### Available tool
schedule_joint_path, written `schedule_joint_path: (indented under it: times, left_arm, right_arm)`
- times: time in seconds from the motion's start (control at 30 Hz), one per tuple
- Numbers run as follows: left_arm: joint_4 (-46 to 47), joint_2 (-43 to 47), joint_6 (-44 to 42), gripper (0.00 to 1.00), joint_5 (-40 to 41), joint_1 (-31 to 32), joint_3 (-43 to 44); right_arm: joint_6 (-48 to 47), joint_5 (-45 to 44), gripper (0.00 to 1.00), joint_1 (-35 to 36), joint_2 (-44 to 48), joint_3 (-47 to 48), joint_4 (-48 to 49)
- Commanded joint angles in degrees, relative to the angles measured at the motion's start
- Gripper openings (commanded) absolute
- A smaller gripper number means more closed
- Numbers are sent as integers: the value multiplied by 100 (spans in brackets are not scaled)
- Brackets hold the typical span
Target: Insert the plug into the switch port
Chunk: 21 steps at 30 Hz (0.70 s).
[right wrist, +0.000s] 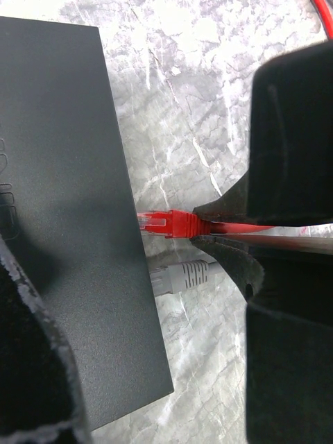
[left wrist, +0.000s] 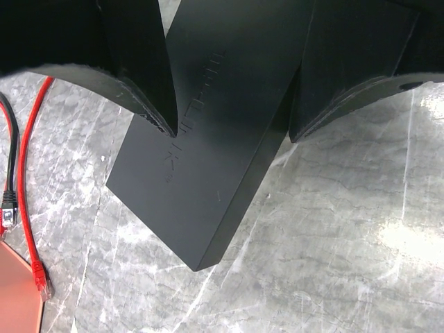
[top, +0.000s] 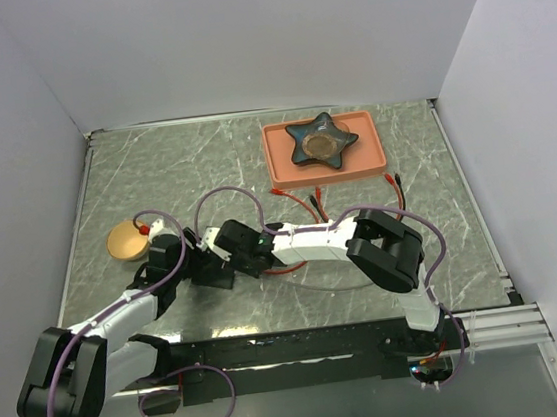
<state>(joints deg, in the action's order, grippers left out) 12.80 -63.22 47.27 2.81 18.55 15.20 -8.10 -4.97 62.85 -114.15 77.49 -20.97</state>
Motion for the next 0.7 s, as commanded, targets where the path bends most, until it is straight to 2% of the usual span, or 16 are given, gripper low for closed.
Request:
schedule_joint_path:
  times: [0.0, 0.2, 0.5, 0.67]
  left_arm:
    - [460, 20, 107, 69, -817, 97, -26]
    - [592, 249, 2, 65, -931, 97, -157]
    - [891, 504, -156, 65, -1195, 97, -333]
    - [979, 635, -244, 65, -1300, 97, -395]
  right_arm:
    - [124, 462, 0, 113, 95, 530, 1192]
    - [124, 471, 0, 105, 103, 688, 1438]
    - [-245, 1147, 0, 34, 244, 671, 1728]
    - [-552, 1613, 0, -1, 235, 723, 1579]
